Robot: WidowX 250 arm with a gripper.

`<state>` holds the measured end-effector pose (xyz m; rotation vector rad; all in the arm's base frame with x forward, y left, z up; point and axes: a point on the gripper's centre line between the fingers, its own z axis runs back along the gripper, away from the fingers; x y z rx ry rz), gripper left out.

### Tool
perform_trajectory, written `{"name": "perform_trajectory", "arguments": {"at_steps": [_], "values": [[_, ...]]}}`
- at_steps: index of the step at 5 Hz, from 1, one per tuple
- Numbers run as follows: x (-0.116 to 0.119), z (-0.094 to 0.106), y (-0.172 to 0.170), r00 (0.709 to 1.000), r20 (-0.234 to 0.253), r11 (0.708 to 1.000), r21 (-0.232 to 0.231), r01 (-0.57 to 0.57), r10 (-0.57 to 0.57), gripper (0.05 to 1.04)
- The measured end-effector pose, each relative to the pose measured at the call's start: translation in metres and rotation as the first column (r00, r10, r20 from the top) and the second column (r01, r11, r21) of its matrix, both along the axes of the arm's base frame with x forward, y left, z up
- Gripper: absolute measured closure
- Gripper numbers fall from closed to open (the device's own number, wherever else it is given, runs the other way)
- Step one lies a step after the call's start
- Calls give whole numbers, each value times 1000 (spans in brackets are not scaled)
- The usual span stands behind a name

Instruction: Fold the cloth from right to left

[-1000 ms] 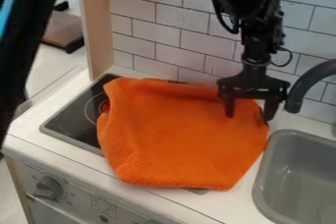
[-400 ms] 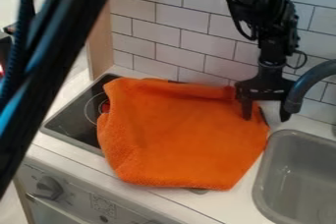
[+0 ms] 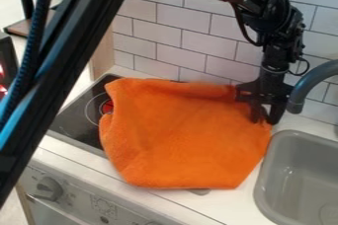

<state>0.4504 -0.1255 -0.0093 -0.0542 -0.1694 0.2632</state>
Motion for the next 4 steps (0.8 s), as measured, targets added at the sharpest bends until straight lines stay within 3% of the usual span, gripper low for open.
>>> {"name": "perform_trajectory", "arguments": {"at_steps": [1, 2, 3, 4], "values": [[0, 0, 0, 1000, 0, 1000, 0, -5, 5, 899], [-3, -2, -1, 1000, -7, 1000, -9, 5, -5, 988], [-10, 3, 3, 999, -20, 1000, -5, -24, 24, 1020], [-10, 26, 5, 1000, -7, 998, -54, -24, 23, 1026]]}}
